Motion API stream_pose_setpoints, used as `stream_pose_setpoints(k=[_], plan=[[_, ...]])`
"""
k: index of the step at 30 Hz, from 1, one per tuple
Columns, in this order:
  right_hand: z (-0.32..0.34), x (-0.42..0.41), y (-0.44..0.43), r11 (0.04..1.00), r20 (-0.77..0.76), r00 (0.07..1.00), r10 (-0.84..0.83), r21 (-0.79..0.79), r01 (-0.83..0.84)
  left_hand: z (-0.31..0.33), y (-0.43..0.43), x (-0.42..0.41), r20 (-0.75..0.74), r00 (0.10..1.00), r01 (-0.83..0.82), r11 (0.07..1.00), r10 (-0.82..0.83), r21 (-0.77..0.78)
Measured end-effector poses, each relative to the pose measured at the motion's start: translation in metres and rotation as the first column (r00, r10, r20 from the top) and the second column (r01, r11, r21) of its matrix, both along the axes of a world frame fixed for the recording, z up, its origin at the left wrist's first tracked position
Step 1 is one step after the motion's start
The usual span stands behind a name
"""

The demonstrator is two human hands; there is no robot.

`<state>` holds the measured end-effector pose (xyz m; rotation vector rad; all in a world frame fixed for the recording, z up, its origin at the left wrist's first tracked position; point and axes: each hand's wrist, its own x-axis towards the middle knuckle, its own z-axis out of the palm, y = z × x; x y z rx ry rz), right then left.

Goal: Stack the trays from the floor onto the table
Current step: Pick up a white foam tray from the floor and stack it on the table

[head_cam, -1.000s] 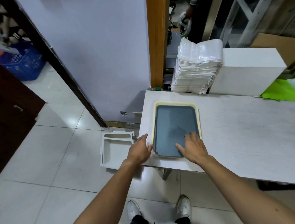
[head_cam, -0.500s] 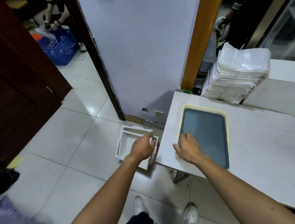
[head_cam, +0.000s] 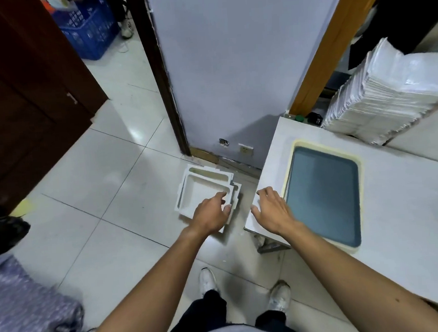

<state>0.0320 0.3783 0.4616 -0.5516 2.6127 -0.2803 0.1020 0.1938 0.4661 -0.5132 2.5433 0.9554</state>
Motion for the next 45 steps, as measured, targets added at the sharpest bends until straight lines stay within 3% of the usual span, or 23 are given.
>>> stream_pose_setpoints(k=[9, 16, 26, 36, 45], plan=[[0.011, -0.006, 0.082, 0.987, -0.045, 0.986, -0.161, 0.013, 0.161, 0.002, 0.091, -0.032, -0.036, 0.959, 0.28, 0.96, -0.28, -0.003], [0.01, 0.0, 0.105, 0.997, -0.058, 0.995, -0.08, 0.013, 0.081, -0.004, 0.12, -0.035, -0.041, 0.941, 0.338, 0.941, -0.337, 0.008], [0.004, -0.013, 0.018, 0.993, -0.194, 0.979, 0.066, -0.088, -0.085, -0.018, 0.031, -0.015, 0.021, 0.994, 0.103, 0.994, -0.103, -0.03], [-0.04, -0.035, -0.072, 0.974, -0.095, 0.97, 0.222, -0.015, -0.224, -0.054, -0.083, -0.006, 0.087, 0.994, -0.055, 0.996, 0.061, -0.068], [-0.116, -0.074, -0.126, 0.959, -0.01, 0.963, 0.27, 0.093, -0.268, -0.142, -0.131, -0.027, 0.129, 0.982, -0.138, 0.99, 0.137, -0.004]])
